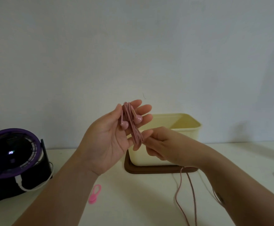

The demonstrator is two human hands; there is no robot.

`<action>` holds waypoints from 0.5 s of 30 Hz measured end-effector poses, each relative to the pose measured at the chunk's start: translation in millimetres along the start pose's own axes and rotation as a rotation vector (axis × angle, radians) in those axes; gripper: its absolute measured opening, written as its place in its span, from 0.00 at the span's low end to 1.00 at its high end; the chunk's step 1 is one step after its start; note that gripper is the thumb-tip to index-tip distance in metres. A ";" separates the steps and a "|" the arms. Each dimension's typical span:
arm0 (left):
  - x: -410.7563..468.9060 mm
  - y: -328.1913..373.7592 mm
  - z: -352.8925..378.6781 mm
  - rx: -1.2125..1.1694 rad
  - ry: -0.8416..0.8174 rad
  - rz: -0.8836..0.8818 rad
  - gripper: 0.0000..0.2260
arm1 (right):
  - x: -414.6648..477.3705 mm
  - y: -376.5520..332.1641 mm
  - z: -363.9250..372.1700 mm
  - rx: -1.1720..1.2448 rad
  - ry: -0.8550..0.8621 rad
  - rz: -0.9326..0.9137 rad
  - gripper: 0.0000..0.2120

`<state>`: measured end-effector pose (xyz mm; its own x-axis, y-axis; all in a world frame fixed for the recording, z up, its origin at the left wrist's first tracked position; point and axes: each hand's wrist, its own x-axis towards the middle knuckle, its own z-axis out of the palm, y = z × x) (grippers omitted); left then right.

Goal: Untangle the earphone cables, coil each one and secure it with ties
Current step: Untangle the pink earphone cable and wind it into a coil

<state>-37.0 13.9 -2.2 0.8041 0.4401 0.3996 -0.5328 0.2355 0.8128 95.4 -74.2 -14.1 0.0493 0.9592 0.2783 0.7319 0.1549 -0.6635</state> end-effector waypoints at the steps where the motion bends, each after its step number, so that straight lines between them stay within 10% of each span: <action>1: 0.5 -0.6 -0.3 -0.018 0.018 0.017 0.17 | 0.0 -0.5 3.1 -0.025 -0.014 0.004 0.15; 8: 2.4 -2.7 -15.7 0.338 0.062 0.065 0.18 | -11.4 -18.8 -6.8 -0.092 -0.139 -0.012 0.12; 15: -3.8 -11.6 -12.6 0.694 -0.081 -0.046 0.17 | -16.8 -25.3 -29.8 -0.041 0.301 -0.080 0.13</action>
<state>-37.3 20.4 -18.6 0.8531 0.3709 0.3669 -0.2281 -0.3674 0.9017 96.3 -101.3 18.7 0.1842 0.8305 0.5257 0.7684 0.2118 -0.6039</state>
